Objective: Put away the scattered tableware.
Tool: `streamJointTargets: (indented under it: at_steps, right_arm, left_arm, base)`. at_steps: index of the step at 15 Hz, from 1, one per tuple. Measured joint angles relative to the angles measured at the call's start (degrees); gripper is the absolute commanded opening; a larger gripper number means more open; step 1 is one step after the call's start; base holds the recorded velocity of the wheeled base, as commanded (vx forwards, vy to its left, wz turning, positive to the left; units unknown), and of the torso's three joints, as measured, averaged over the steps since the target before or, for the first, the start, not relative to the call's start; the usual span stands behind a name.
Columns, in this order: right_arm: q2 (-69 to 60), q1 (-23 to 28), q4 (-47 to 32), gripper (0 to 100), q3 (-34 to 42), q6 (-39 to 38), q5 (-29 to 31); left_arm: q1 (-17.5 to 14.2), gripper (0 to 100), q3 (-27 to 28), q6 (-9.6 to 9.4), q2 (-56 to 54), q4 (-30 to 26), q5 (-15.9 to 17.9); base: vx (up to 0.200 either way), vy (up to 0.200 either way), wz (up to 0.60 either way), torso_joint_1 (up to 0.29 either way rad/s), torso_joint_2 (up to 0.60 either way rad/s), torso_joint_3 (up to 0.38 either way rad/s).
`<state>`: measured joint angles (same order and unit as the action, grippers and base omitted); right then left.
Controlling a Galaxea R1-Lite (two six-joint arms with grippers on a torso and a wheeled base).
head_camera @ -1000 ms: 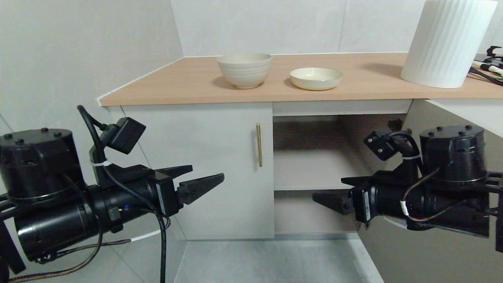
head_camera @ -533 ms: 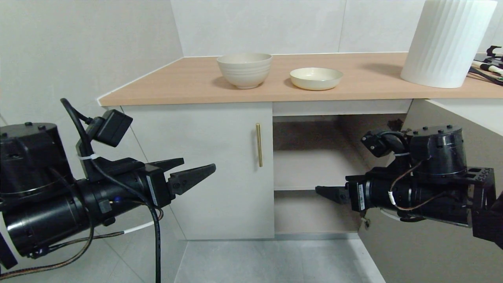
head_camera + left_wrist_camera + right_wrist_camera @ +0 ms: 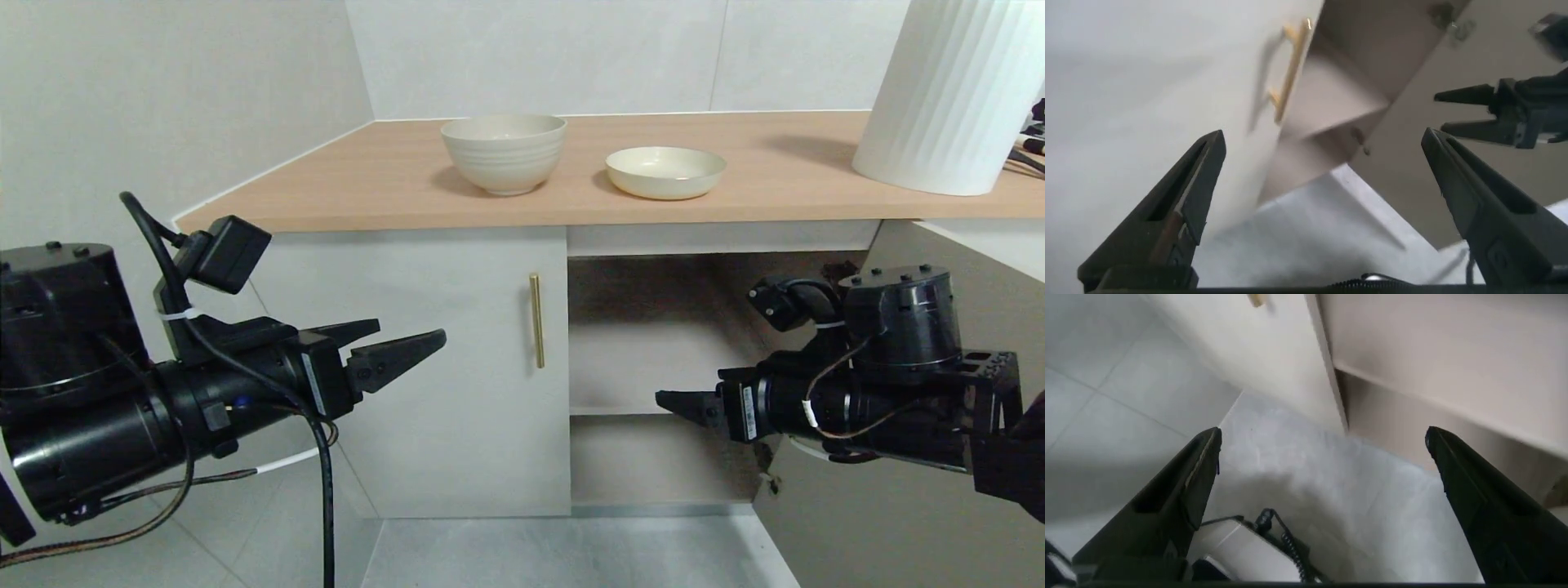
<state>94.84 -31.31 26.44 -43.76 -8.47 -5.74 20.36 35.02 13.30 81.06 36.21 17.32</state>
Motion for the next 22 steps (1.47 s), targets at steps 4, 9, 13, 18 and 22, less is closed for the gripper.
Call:
streamJointTargets:
  at_steps: [4,9,13,18,22]
  right_arm:
    - [0.1,-0.2,-0.1,100,0.4,0.1,-0.1]
    - [-0.2,-0.4,0.0,100,1.0,1.7,-0.1]
    - [-0.5,-0.4,0.0,100,1.2,1.7,-0.1]
    - [-0.7,-0.4,0.0,100,1.2,1.7,-0.1]
    - [-0.9,-0.4,0.0,100,1.3,1.7,-0.1]
  left_arm:
    - [-0.6,100,0.2,0.02,0.2,0.0,0.3]
    - [-0.6,100,-0.1,0.11,0.0,0.1,0.2]
    - [-0.7,100,-0.1,0.2,0.1,0.2,0.1]
    - [-0.6,100,-0.2,0.22,0.7,0.3,-0.1]
    - [-0.7,100,-0.1,0.22,1.0,0.3,-0.1]
  base:
    - [0.1,0.0,0.0,0.0,0.0,0.002]
    - [0.0,0.0,0.0,0.0,0.0,0.0]
    - [0.0,0.0,0.0,0.0,0.0,0.0]
    - [0.0,0.0,0.0,0.028,-0.14,-0.122]
    - [0.0,0.0,0.0,0.137,-0.41,-0.295]
